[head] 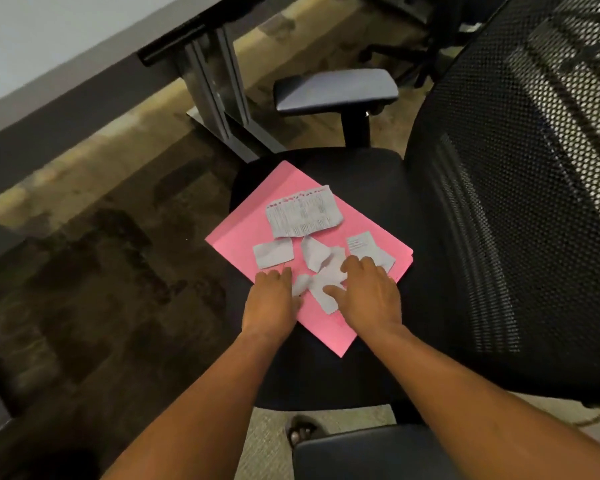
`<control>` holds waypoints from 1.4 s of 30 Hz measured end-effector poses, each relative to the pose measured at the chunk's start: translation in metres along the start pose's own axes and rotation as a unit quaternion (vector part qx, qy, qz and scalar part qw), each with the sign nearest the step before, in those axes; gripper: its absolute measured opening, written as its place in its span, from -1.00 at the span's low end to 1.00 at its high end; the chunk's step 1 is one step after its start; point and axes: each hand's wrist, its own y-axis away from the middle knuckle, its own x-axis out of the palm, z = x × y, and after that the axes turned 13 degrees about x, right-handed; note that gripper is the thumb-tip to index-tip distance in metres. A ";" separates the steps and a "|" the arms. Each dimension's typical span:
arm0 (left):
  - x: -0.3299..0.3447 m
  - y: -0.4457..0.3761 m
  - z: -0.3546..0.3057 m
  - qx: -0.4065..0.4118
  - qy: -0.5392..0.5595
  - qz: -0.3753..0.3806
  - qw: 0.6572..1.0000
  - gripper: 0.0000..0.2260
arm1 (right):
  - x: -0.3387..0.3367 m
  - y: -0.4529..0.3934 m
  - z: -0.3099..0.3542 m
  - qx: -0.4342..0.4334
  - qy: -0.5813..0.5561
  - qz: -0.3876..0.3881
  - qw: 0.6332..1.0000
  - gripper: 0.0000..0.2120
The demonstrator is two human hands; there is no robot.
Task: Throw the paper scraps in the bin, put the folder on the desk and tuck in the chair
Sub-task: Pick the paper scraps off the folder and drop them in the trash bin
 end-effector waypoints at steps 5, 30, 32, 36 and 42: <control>-0.005 0.004 0.003 0.067 0.042 -0.036 0.996 -0.83 | 0.011 0.007 0.003 0.017 0.026 0.013 0.999 -0.44; -0.010 -0.037 -0.022 -0.105 0.303 -0.123 0.939 -0.80 | -0.002 -0.071 -0.029 0.153 -0.124 -0.048 0.979 -0.82; -0.010 -0.032 -0.020 -0.098 0.303 -0.125 0.940 -0.80 | 0.001 -0.080 -0.025 0.145 -0.099 -0.044 0.984 -0.84; -0.011 -0.024 -0.014 -0.102 0.313 -0.134 0.935 -0.84 | 0.013 -0.091 -0.025 0.145 -0.042 -0.010 0.989 -0.78; -0.012 -0.011 0.001 -0.101 0.297 -0.153 0.937 -0.81 | 0.021 -0.093 -0.028 0.166 -0.116 0.017 0.979 -0.52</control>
